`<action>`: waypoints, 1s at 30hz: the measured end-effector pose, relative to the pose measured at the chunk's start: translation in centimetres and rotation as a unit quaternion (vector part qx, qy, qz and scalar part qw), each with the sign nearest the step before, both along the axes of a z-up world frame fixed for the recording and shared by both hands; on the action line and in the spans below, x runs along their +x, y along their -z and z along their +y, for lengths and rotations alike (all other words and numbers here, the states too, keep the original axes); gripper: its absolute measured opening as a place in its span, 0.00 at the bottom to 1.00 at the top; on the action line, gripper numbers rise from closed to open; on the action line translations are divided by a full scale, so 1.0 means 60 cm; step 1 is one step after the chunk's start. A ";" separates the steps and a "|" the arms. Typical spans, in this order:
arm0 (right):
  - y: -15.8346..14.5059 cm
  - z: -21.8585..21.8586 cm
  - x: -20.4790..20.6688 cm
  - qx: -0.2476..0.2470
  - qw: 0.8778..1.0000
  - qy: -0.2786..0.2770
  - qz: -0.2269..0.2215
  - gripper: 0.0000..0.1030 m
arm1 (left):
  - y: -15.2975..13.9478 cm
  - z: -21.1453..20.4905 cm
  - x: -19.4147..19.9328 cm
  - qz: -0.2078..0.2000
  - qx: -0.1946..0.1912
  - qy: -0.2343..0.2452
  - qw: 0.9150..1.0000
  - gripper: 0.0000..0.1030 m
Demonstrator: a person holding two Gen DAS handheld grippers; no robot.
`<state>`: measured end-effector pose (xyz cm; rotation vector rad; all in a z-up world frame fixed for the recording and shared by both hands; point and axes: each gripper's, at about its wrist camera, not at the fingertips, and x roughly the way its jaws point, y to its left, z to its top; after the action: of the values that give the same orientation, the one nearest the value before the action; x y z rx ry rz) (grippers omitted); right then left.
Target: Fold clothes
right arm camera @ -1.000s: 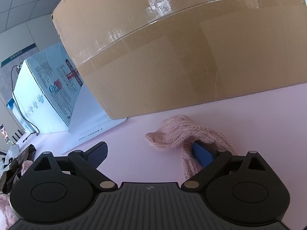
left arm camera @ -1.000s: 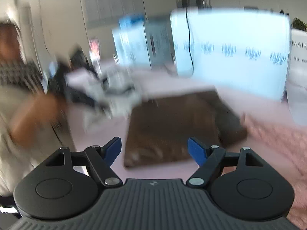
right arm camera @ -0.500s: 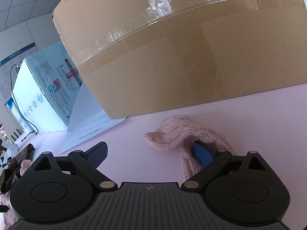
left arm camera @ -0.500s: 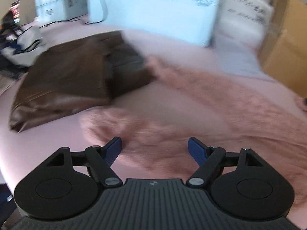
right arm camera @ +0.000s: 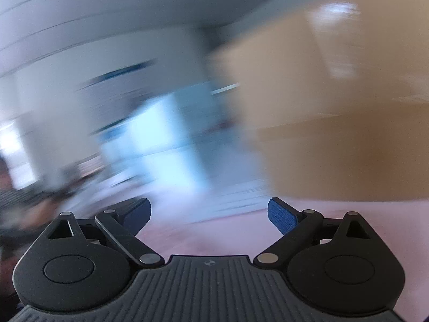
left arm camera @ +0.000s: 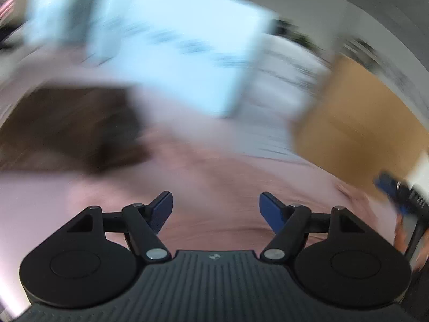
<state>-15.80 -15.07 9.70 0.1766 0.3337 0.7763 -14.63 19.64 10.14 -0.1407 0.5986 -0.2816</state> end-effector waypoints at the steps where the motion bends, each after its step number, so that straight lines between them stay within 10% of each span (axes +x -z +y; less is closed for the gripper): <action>1: -0.006 0.005 -0.041 -0.032 0.999 -0.024 -0.026 0.92 | -0.002 -0.033 0.006 -0.012 0.022 0.026 0.999 0.71; 5: 0.007 0.012 -0.108 -0.128 0.992 -0.022 -0.009 0.77 | 0.036 -0.115 0.047 -0.032 0.083 0.061 0.994 0.73; 10: 0.053 0.004 -0.130 -0.145 0.981 0.030 0.127 0.68 | 0.124 -0.116 0.102 0.073 0.058 0.074 0.993 0.72; 21: 0.015 0.196 -0.143 -0.266 0.954 0.058 0.122 0.68 | 0.127 -0.115 0.080 0.051 0.073 0.080 0.993 0.74; 30: 0.087 0.259 -0.153 -0.445 0.885 0.117 0.077 0.16 | 0.129 -0.108 0.074 0.051 0.066 0.088 0.993 0.75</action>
<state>-25.01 0.48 4.46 -0.5860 0.7731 0.3083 -10.17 13.13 2.39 0.0254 0.7313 -0.4058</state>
